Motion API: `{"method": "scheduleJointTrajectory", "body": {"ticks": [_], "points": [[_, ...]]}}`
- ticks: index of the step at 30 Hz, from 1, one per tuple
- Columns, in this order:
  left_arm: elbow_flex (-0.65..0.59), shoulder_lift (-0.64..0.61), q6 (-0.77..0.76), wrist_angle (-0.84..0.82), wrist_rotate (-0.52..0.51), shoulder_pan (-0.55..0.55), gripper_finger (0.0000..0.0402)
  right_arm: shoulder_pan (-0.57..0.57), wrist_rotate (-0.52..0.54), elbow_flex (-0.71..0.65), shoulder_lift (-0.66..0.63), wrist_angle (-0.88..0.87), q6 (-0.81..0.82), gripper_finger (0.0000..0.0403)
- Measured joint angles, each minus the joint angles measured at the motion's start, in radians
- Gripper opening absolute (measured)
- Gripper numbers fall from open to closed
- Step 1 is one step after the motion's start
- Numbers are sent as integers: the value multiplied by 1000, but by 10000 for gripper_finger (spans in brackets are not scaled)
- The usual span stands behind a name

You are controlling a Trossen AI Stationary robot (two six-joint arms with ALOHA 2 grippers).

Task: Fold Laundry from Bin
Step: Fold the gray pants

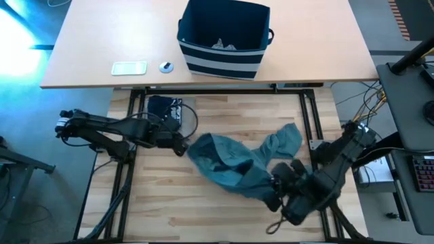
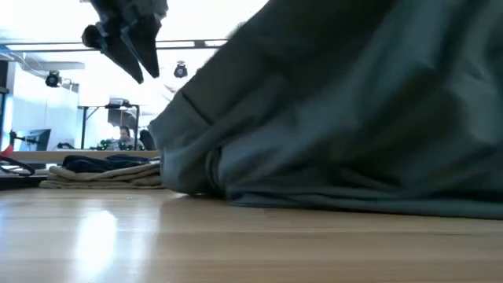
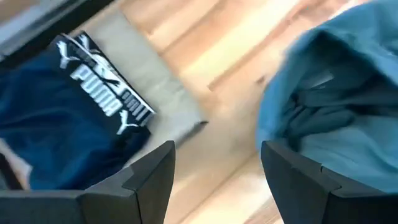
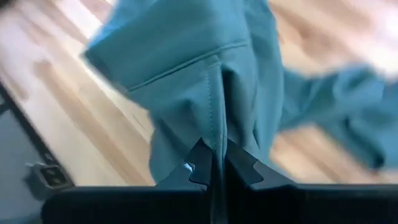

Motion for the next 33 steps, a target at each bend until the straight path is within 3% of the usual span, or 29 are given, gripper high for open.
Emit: {"method": "scheduleJointTrajectory", "body": {"ticks": [4, 8, 10, 17, 21, 26, 33], "points": [[-28, 29, 29, 27, 52, 4, 222, 73, -112, -162, -14, 33, 142, 28], [-35, 61, 85, 26, 103, 3, 222, 101, -359, -252, 4, 120, 120, 79], [-36, 72, 97, 26, 109, 3, 222, 99, -418, -252, 10, 130, 75, 111], [-36, 104, 79, 45, 110, 3, 222, 60, -359, -131, -4, 126, -174, 215], [-36, 118, 65, 57, 109, 3, 222, 28, -270, -70, 4, 170, -341, 256], [-36, 125, 65, 71, 104, 2, 222, -13, -187, -67, 91, 305, -629, 268], [-36, 125, 85, 71, 96, 3, 222, -111, -305, 5, 301, 411, -602, 258]]}}
